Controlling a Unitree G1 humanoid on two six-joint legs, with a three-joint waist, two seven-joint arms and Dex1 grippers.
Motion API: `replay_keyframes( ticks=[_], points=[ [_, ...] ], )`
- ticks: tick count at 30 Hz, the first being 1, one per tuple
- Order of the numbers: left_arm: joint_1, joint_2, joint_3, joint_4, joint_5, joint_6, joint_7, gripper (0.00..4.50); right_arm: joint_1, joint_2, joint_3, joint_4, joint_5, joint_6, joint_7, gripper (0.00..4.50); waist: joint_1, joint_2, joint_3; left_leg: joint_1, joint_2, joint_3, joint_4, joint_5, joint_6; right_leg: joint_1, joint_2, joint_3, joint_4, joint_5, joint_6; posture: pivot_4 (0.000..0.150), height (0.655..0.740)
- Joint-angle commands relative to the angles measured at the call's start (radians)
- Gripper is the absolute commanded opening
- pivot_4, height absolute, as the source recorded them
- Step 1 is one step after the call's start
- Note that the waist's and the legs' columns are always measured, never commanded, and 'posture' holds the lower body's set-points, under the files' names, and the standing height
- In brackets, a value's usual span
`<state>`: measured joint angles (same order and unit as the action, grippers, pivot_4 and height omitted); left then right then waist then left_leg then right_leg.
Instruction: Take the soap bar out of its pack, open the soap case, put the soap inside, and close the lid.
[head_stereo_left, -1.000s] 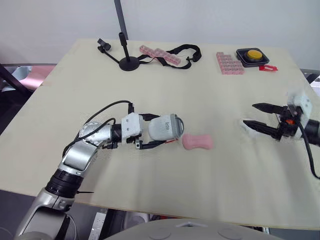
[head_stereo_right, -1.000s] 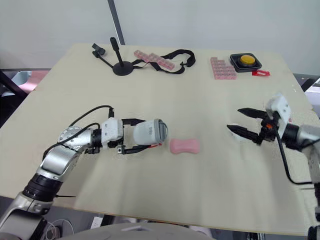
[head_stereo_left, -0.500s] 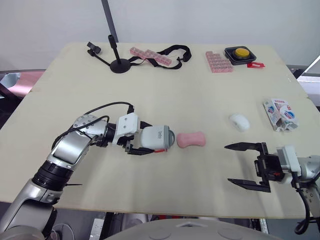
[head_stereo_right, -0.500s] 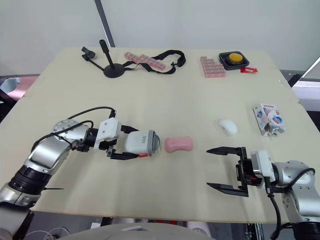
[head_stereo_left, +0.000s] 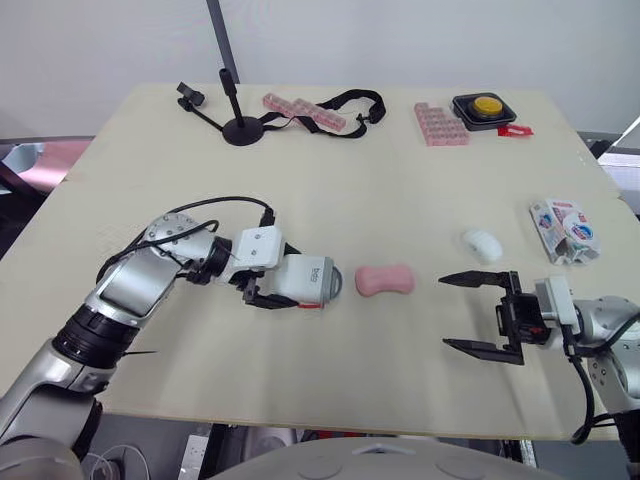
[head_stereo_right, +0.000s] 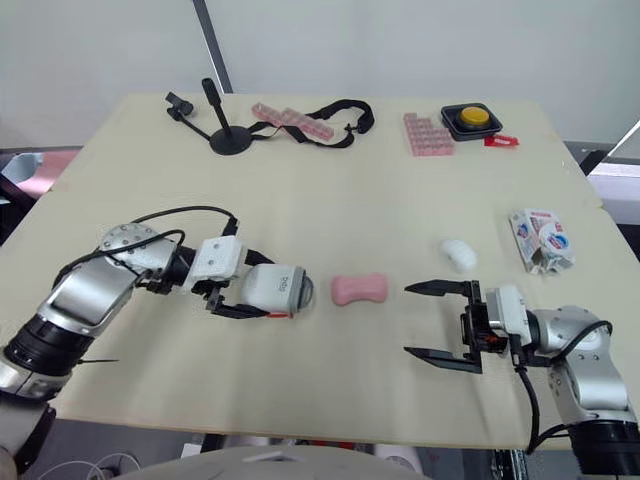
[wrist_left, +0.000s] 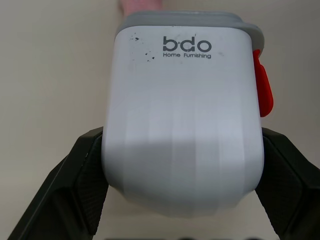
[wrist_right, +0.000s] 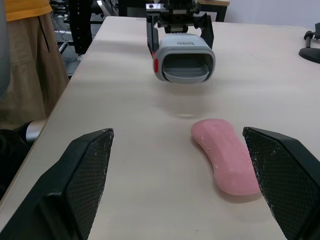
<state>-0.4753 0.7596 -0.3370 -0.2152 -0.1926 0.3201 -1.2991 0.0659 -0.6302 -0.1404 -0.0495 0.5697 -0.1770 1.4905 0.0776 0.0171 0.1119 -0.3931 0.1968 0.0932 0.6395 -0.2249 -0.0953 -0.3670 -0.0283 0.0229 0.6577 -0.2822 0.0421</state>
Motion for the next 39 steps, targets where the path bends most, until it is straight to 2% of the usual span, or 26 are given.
replay_keyframes(
  ticks=[1, 7, 15, 30, 39],
  points=[
    [-0.037, 0.02, -0.03, -0.086, -0.001, 0.092, -0.025, 3.48, -0.016, -0.009, -0.003, 0.008, -0.003, -0.01, -0.002, 4.42, 0.0, 0.0, 0.0, 0.0, 0.0, 0.0, 0.0, 0.0, 0.0, 0.0, 0.0, 0.0, 0.0, 0.0, 0.0, 0.15, 0.7395],
    [-0.047, 0.071, -0.091, -0.164, 0.025, 0.181, -0.057, 3.48, -0.015, -0.01, 0.002, 0.024, -0.01, -0.02, -0.005, 4.42, -0.001, 0.0, 0.0, 0.0, 0.0, 0.0, 0.0, 0.0, 0.0, 0.0, 0.001, 0.0, -0.001, 0.0, 0.0, 0.15, 0.7395],
    [-0.055, 0.113, -0.116, -0.17, 0.07, 0.229, -0.057, 3.48, 0.005, -0.008, 0.005, 0.023, -0.016, -0.029, -0.012, 4.42, -0.001, 0.0, 0.0, 0.0, 0.0, 0.0, 0.0, 0.0, 0.0, 0.001, 0.0, 0.0, -0.002, 0.0, 0.0, 0.15, 0.7395],
    [-0.136, 0.122, -0.182, -0.219, 0.163, 0.232, -0.061, 3.48, -0.022, -0.01, 0.016, 0.07, -0.029, -0.05, 0.002, 4.42, 0.0, 0.0, 0.0, 0.0, 0.0, 0.0, 0.0, 0.0, 0.0, 0.001, 0.0, 0.0, -0.002, 0.0, 0.0, 0.15, 0.7395],
    [-0.158, 0.111, -0.179, -0.223, 0.17, 0.242, -0.061, 3.48, -0.034, -0.01, 0.023, 0.087, -0.028, -0.061, 0.011, 4.42, 0.0, 0.0, 0.0, 0.0, 0.0, 0.0, 0.0, 0.0, 0.0, 0.001, 0.0, 0.0, -0.003, 0.0, 0.0, 0.15, 0.7395]
  ],
)
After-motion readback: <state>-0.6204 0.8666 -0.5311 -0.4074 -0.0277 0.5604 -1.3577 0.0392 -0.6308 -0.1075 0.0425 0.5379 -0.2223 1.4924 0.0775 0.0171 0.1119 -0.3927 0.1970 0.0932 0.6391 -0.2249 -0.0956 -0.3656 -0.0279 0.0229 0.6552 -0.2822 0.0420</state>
